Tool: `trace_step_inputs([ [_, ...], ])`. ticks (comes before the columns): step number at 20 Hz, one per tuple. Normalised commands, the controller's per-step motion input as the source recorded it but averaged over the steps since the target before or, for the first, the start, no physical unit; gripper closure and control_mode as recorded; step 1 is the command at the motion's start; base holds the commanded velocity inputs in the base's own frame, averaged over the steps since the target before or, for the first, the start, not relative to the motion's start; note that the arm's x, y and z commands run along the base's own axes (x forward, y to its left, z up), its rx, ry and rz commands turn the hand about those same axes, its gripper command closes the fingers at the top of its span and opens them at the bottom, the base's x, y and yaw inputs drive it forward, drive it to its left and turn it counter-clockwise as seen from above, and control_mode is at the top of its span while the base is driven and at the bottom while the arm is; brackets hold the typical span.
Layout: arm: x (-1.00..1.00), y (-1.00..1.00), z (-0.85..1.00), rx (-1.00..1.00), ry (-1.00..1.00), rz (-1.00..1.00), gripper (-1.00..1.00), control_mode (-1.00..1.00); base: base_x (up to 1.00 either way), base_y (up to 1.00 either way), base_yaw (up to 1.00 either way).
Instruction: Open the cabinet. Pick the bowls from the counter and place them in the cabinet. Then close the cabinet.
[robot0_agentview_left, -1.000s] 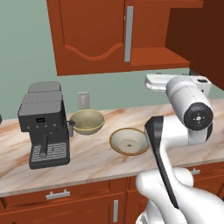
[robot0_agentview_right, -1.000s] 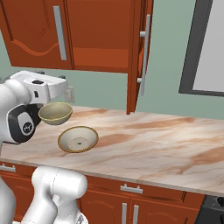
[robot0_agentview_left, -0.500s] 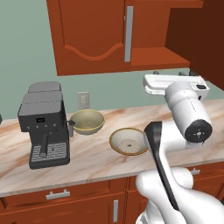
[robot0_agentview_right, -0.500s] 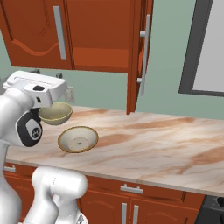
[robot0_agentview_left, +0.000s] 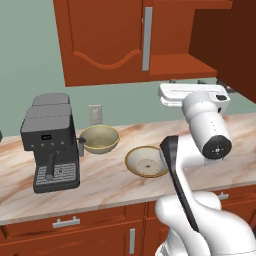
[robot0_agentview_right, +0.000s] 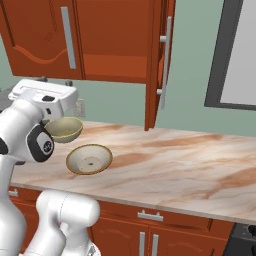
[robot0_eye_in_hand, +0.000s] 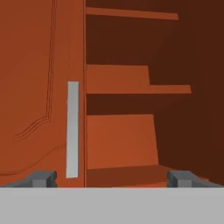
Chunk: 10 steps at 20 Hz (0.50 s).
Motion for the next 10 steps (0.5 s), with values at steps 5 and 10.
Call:
trace_step_inputs([
  [5,0.09,0.17,0.06,0.00,0.00,0.00,-1.00,-1.00,0.00,0.00,0.00],
  [10,0.09,0.16,0.01,0.00,0.00,0.07,-1.00,-1.00,0.00,0.00,0.00],
])
